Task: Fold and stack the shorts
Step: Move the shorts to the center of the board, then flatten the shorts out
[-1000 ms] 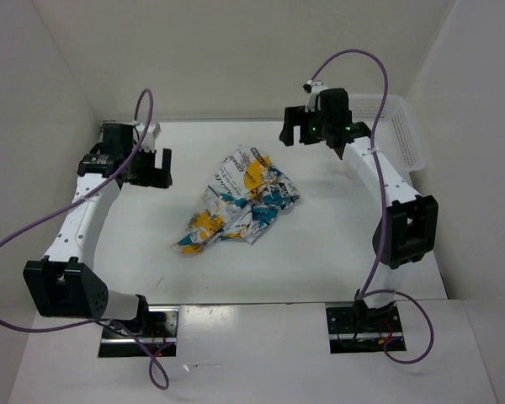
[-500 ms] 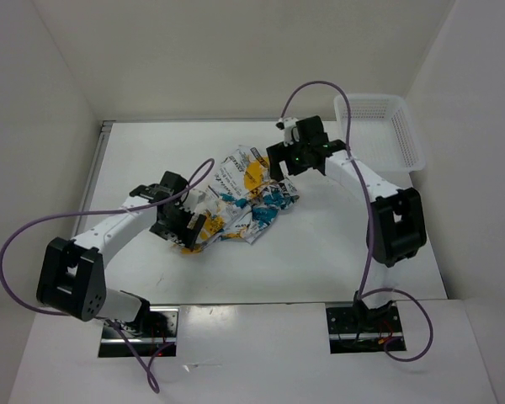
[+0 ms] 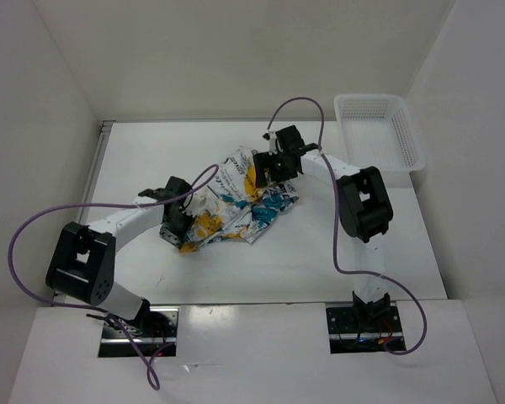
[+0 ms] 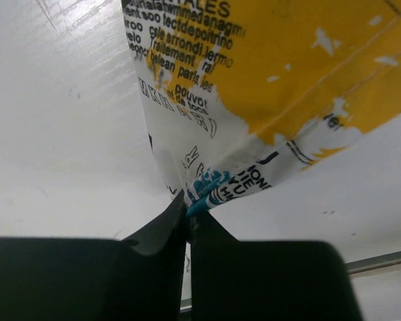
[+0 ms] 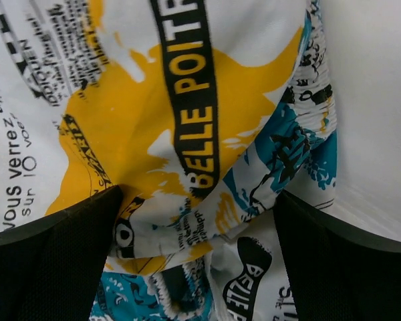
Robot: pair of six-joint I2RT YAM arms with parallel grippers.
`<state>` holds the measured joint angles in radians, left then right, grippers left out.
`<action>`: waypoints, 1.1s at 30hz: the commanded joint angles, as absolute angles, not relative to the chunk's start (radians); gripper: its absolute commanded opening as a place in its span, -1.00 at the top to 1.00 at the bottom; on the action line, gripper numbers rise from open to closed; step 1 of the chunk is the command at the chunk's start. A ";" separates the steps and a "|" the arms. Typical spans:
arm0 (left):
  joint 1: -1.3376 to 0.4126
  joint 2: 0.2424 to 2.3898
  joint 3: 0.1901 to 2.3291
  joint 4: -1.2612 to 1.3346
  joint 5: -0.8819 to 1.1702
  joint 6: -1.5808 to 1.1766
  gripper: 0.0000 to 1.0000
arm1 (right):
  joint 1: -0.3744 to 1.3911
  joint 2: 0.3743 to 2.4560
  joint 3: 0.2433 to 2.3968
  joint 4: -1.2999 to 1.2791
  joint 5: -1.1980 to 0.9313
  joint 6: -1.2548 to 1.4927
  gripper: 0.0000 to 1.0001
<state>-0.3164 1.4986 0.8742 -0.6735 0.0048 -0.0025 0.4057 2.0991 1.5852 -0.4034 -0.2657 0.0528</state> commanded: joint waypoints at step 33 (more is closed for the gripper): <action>-0.175 1.290 1.904 -0.637 -0.388 0.000 1.00 | 0.275 1.306 1.757 -0.517 -0.313 -0.187 1.00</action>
